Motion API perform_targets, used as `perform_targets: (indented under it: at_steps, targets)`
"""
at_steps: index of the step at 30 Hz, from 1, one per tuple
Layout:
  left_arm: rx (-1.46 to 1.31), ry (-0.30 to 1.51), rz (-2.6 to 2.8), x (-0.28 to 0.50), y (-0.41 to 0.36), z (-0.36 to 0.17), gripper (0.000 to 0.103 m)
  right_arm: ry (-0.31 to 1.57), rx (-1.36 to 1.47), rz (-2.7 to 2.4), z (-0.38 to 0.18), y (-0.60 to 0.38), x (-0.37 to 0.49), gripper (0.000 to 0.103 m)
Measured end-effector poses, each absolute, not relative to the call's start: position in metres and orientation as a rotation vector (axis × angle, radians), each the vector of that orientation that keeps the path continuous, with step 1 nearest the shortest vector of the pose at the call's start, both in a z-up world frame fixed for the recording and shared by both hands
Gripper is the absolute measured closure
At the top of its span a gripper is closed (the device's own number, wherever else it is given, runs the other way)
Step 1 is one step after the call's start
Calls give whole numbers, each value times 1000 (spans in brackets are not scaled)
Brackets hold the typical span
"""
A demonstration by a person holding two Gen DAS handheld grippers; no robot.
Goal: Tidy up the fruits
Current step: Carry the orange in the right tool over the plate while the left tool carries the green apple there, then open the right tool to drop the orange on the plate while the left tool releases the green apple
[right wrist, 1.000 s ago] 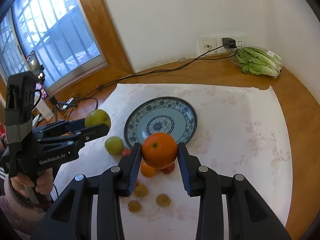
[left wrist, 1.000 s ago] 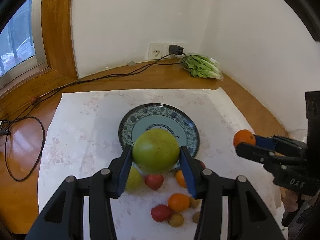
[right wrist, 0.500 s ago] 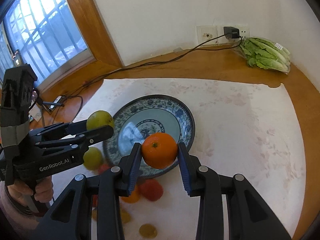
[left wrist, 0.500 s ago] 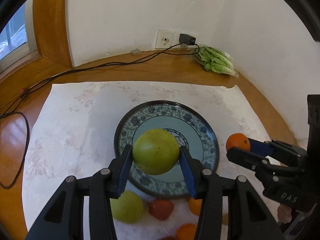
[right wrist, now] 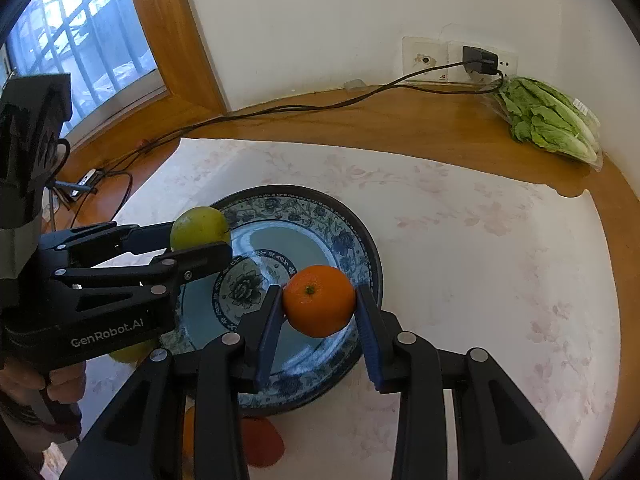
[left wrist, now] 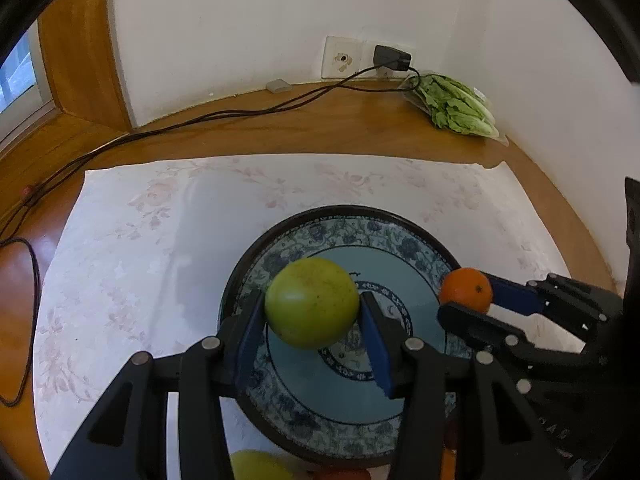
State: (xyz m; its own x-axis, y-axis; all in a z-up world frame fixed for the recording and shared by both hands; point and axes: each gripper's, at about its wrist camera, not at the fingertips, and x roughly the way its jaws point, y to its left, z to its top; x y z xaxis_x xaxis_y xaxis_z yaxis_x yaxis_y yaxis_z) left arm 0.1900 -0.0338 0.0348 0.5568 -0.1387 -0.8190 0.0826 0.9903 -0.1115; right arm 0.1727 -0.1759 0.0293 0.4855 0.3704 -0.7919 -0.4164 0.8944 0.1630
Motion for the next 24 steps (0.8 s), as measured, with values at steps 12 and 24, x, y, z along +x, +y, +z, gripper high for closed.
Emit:
perform_targets:
  at_steps: [12,24]
  targets:
    - [-33,975,-110,202,-41,26,54,924,-132,476,22,-162,183,66]
    - [-41,978,-104,208,-41,26,54,916,-65,483,18,-169,198,66]
